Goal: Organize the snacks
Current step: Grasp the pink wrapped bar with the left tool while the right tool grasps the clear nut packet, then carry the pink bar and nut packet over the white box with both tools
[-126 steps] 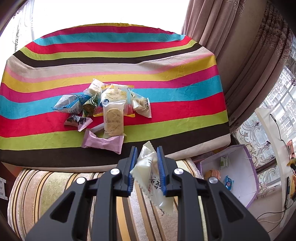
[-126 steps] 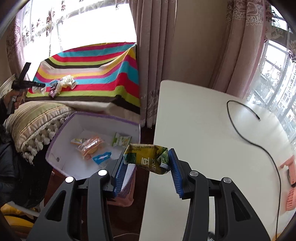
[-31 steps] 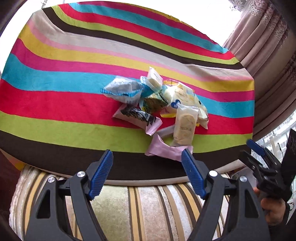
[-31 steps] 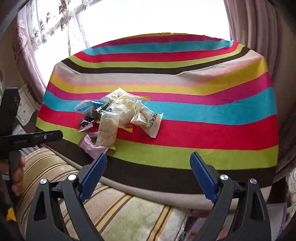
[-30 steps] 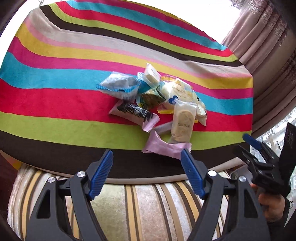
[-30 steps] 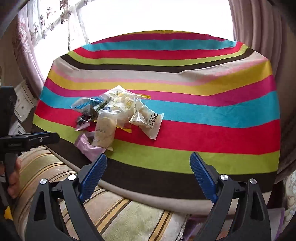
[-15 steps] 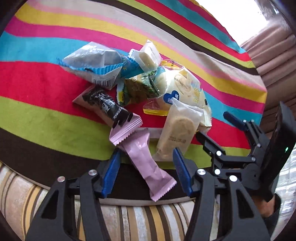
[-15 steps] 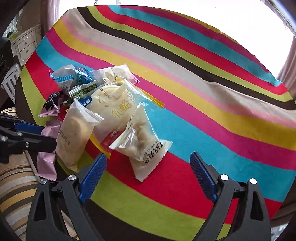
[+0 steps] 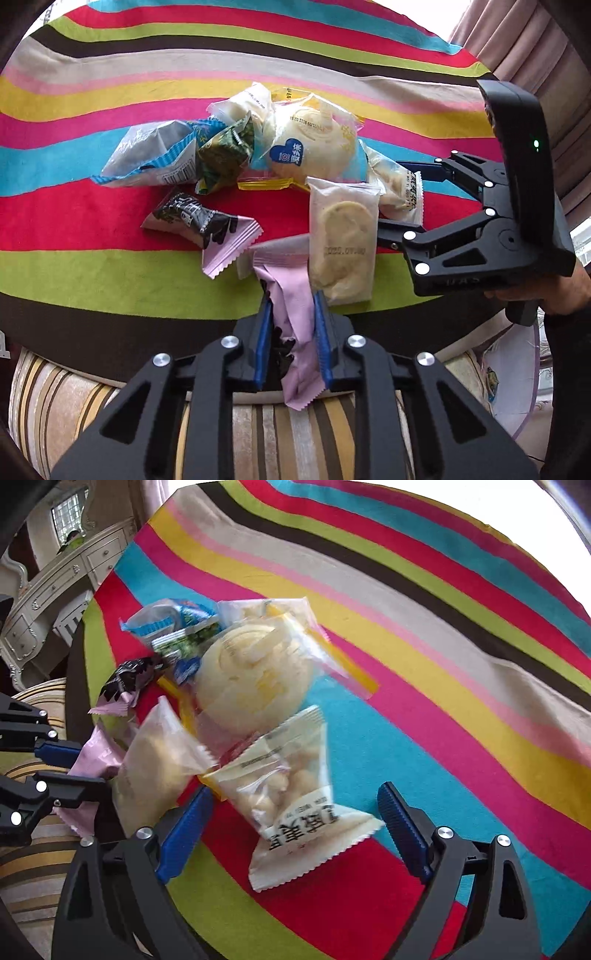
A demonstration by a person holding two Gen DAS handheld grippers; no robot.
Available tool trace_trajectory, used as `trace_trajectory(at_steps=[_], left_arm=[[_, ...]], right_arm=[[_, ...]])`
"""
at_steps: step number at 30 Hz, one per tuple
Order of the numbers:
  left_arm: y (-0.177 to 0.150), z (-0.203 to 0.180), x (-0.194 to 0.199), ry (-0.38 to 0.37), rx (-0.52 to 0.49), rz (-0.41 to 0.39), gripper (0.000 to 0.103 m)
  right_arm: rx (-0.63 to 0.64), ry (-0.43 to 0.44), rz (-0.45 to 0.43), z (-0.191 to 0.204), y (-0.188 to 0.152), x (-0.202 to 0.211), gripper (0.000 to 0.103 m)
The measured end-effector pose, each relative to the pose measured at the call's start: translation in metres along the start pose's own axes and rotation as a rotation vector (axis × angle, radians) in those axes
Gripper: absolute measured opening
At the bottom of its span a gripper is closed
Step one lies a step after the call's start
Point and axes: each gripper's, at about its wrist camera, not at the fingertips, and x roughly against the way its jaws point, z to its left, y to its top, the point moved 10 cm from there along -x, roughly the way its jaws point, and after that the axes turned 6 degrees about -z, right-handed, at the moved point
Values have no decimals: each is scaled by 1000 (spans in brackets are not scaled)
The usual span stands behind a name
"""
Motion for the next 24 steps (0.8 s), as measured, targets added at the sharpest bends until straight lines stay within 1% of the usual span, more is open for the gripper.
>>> trace_trajectory(at_steps=[1, 3, 4, 5, 7, 9, 11, 16, 20, 24], left_arm=[[-2, 2, -1, -11, 11, 13, 23], [-6, 4, -1, -28, 25, 30, 29], [-5, 3, -1, -33, 20, 31, 35], [-6, 2, 0, -24, 5, 32, 38], [-7, 0, -1, 2, -32, 32, 38], [-9, -3, -2, 35, -72, 35, 37], [-10, 2, -1, 61, -75, 32, 21], [-13, 12, 9, -19, -8, 21, 20], [-14, 15, 24, -36, 0, -16, 20], [-18, 10, 42, -57, -9, -40, 20]], right_arm=[[2, 4, -14, 2, 0, 1, 81], [-9, 0, -30, 4, -2, 4, 73], [-17, -3, -35, 1, -3, 5, 69], [-24, -6, -38, -2, -2, 5, 64], [-37, -5, -43, -5, -3, 8, 59], [-54, -6, -46, -7, -7, 12, 58], [-72, -14, -55, -8, -9, 16, 57], [-173, -46, -80, -10, -20, 32, 54], [-223, -65, -127, -3, -34, 57, 54], [-245, -112, -155, 7, -51, 93, 54]])
